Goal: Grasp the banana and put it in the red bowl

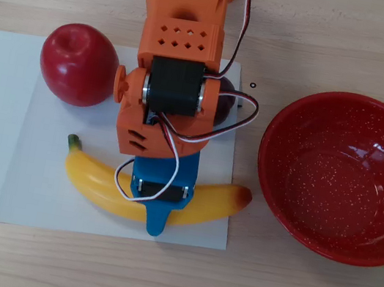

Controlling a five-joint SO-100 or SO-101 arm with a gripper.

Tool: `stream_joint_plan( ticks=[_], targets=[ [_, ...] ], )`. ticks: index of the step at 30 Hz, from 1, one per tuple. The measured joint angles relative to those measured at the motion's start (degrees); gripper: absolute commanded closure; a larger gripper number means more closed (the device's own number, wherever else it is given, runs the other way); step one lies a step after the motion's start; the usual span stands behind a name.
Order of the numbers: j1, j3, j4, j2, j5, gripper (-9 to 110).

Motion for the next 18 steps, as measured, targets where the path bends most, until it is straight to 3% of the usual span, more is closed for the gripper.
stream_joint_plan(
  ticks=[18],
  targets=[
    [-3.08,9.40,0.35,16.35,-0.62,101]
  ],
)
